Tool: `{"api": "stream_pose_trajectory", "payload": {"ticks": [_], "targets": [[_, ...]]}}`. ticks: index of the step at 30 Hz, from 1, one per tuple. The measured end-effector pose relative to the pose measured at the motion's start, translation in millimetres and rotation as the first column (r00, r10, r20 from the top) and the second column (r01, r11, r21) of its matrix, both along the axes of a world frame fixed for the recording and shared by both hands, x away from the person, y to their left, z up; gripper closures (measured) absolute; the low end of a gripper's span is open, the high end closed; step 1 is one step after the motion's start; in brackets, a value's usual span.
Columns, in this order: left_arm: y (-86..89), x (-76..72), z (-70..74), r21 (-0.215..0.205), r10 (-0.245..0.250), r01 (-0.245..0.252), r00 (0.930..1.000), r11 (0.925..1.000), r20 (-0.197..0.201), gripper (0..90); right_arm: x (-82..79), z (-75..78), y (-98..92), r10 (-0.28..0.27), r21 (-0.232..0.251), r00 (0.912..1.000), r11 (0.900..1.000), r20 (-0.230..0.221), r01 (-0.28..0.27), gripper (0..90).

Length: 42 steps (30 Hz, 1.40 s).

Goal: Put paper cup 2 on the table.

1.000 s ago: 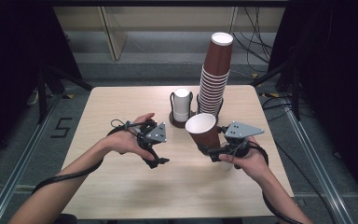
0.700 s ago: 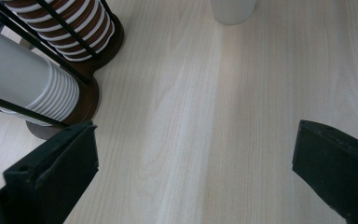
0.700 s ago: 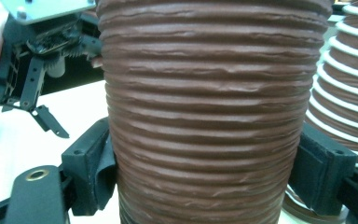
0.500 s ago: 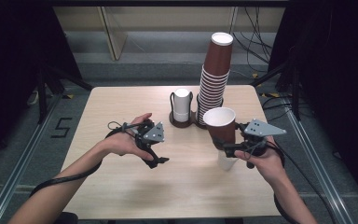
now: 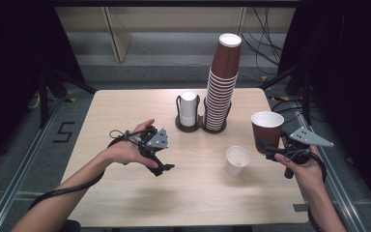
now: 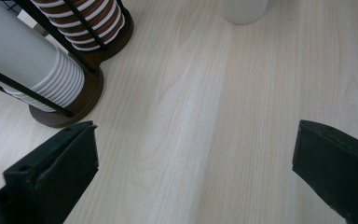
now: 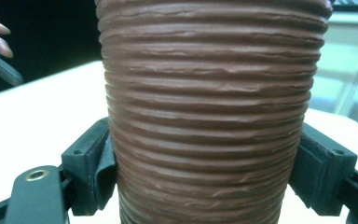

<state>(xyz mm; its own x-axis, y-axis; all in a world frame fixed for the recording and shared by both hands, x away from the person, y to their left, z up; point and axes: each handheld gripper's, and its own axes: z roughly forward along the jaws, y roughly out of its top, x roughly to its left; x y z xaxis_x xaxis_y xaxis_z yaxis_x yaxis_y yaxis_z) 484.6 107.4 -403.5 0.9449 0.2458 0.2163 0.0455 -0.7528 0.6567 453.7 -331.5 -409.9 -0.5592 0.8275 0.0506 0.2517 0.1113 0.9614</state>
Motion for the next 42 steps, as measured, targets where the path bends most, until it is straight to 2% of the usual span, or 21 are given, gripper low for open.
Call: {"api": "stream_pose_trajectory", "payload": {"ticks": [2, 3, 4, 6, 7, 8, 10, 16, 17, 19, 21, 29, 31, 32, 33, 35, 36, 38, 39, 41, 42], "targets": [[-0.5, 0.4, -1.9, -0.011, 0.009, -0.009, 0.9999, 0.9999, -0.005, 0.0, 2.9, -10.3, -6.0, -0.018, -0.019, 0.9997, 1.000, -0.018, 0.018, 19.8], [0.1, 1.3, -1.2, 0.006, 0.001, -0.001, 1.0000, 1.0000, -0.003, 0.0, 3.2, -15.6, -7.2, -0.035, -0.016, 0.9981, 0.999, -0.051, 0.034, 19.8], [-0.7, 0.7, -2.6, -0.014, 0.016, -0.016, 0.9998, 0.9998, -0.008, 0.0, 5.3, -21.7, -8.6, -0.034, -0.025, 0.9975, 0.999, -0.062, 0.033, 19.8], [-0.4, 1.3, -2.9, -0.009, 0.014, -0.014, 0.9999, 0.9999, -0.009, 0.0, 8.1, -34.5, -7.9, -0.050, -0.052, 0.9928, 0.998, -0.109, 0.045, 19.7], [-0.4, 1.2, -3.0, -0.010, 0.015, -0.015, 0.9999, 0.9998, -0.007, 0.0, 10.9, -40.1, -8.2, -0.051, -0.076, 0.9934, 0.996, -0.103, 0.043, 19.6], [-0.4, 1.2, -3.3, -0.012, 0.014, -0.014, 0.9999, 0.9998, -0.009, 0.0, 9.2, -42.8, -5.7, -0.057, -0.062, 0.9860, 0.997, -0.157, 0.048, 19.6], [0.0, 1.6, -2.7, 0.011, 0.001, -0.001, 1.0000, 0.9999, -0.008, 0.0, 14.3, -50.1, -6.0, -0.055, -0.099, 0.9872, 0.994, -0.150, 0.040, 19.6], [-0.2, 0.8, -3.9, 0.009, -0.002, 0.002, 1.0000, 1.0000, -0.009, 0.0, 19.1, -62.1, -2.5, -0.073, -0.130, 0.9788, 0.990, -0.191, 0.048, 19.5], [-0.3, 0.7, -4.7, 0.004, 0.002, -0.002, 0.9999, 1.0000, -0.012, 0.0, 17.1, -63.6, 0.4, -0.081, -0.115, 0.9699, 0.992, -0.229, 0.056, 19.5], [0.1, 1.2, -4.9, 0.011, 0.002, -0.002, 0.9999, 0.9999, -0.010, 0.0, 18.7, -66.9, 0.1, -0.076, -0.149, 0.9759, 0.988, -0.204, 0.046, 19.3], [-0.3, 0.9, -5.5, -0.003, 0.012, -0.012, 0.9999, 0.9999, -0.013, 0.0, 17.4, -69.6, 3.1, -0.078, -0.151, 0.9705, 0.987, -0.228, 0.044, 19.2], [-1.9, 1.3, -4.3, 0.016, -0.006, 0.006, 0.9999, 0.9999, -0.008, 0.0, 17.5, -72.5, 5.7, -0.067, -0.164, 0.9715, 0.986, -0.227, 0.029, 18.8], [-2.2, 1.3, -4.2, 0.016, -0.009, 0.009, 0.9999, 0.9998, -0.010, 0.0, 14.3, -72.6, 7.6, -0.071, -0.133, 0.9596, 0.991, -0.272, 0.036, 18.7], [-2.3, 1.3, -4.3, 0.016, -0.008, 0.009, 0.9999, 0.9998, -0.010, 0.0, 15.4, -73.1, 5.2, -0.066, -0.153, 0.9686, 0.988, -0.240, 0.029, 18.7], [-2.3, 1.3, -4.4, 0.016, -0.008, 0.008, 0.9999, 0.9998, -0.010, 0.0, 13.6, -73.3, 6.2, -0.068, -0.136, 0.9646, 0.990, -0.255, 0.034, 18.8], [-2.3, 1.4, -4.7, 0.016, -0.006, 0.006, 0.9999, 0.9998, -0.009, 0.0, 12.5, -72.9, 5.1, -0.070, -0.141, 0.9662, 0.989, -0.248, 0.035, 19.0], [-2.6, 1.6, -5.0, 0.014, -0.002, 0.002, 0.9999, 0.9999, -0.010, 0.0, 13.7, -73.1, 3.8, -0.072, -0.157, 0.9723, 0.987, -0.222, 0.037, 19.1], [-3.6, 1.8, -5.7, 0.002, 0.002, -0.002, 0.9999, 1.0000, -0.012, 0.0, 14.8, -73.0, 3.6, -0.090, -0.153, 0.9756, 0.986, -0.200, 0.060, 19.1], [-3.9, 2.2, -5.4, 0.002, -0.002, 0.002, 0.9999, 1.0000, -0.011, 0.0, 13.5, -72.2, 4.8, -0.100, -0.135, 0.9690, 0.988, -0.226, 0.070, 19.1], [-4.3, 2.4, -4.5, 0.011, -0.009, 0.009, 0.9999, 0.9999, -0.008, 0.0, 16.4, -72.4, 2.4, -0.100, -0.157, 0.9776, 0.985, -0.185, 0.071, 19.0], [-5.0, 2.0, -4.9, 0.000, -0.003, 0.003, 0.9999, 1.0000, -0.011, 0.0, 16.4, -72.8, 2.4, -0.103, -0.161, 0.9773, 0.984, -0.185, 0.073, 18.9]]}}
